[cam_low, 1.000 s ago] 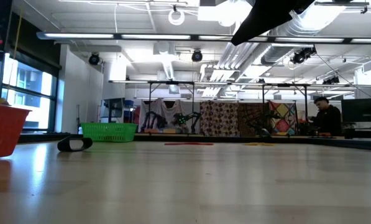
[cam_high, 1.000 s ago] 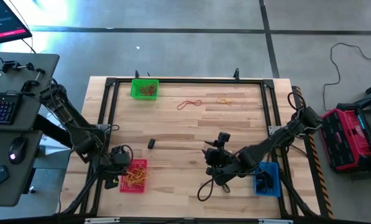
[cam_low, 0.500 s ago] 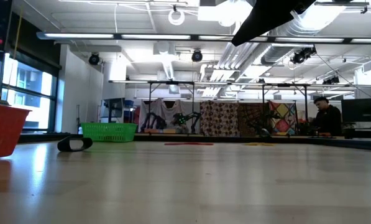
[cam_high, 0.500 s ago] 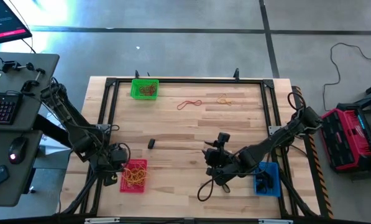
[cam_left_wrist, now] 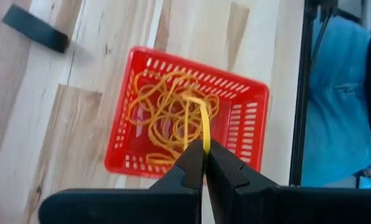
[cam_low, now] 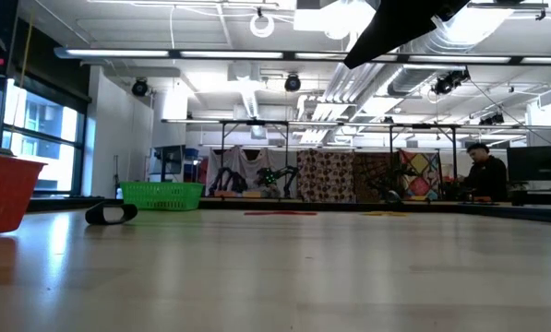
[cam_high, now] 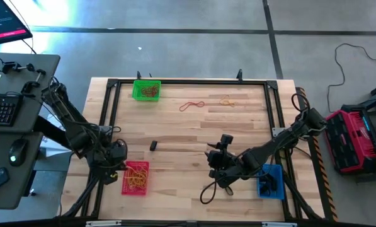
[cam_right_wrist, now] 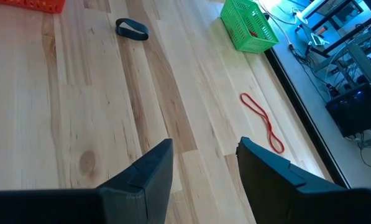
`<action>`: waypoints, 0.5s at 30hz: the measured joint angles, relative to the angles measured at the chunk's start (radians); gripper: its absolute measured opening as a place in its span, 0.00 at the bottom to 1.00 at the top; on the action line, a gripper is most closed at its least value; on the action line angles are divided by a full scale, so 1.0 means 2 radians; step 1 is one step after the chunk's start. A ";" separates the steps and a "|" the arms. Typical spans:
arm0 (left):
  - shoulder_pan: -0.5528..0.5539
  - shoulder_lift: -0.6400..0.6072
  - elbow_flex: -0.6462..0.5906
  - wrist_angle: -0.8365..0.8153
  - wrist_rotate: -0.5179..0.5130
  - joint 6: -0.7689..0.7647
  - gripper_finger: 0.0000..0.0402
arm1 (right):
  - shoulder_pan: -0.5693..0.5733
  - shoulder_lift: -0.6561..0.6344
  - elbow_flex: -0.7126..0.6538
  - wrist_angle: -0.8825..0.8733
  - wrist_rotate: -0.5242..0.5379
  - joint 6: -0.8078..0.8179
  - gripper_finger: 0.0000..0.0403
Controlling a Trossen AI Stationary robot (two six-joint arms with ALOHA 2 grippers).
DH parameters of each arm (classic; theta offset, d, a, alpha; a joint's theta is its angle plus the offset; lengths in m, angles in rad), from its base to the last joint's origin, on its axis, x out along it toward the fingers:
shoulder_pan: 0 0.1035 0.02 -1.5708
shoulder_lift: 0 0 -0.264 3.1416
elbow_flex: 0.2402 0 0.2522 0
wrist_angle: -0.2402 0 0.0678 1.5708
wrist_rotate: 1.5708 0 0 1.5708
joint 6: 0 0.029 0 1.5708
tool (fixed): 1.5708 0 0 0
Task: Sort rubber bands into baskets
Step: Put the yellow rubber band into the red bin
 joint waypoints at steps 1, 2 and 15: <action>0.001 0.002 0.000 0.006 -0.003 0.003 0.00 | 0.000 0.000 0.000 0.000 0.000 0.000 0.41; 0.002 0.006 0.000 0.015 -0.007 0.008 0.00 | 0.000 0.000 0.000 0.000 0.000 0.000 0.41; 0.035 0.127 0.000 0.072 0.040 0.048 0.00 | 0.000 0.000 0.000 0.000 -0.002 0.000 0.41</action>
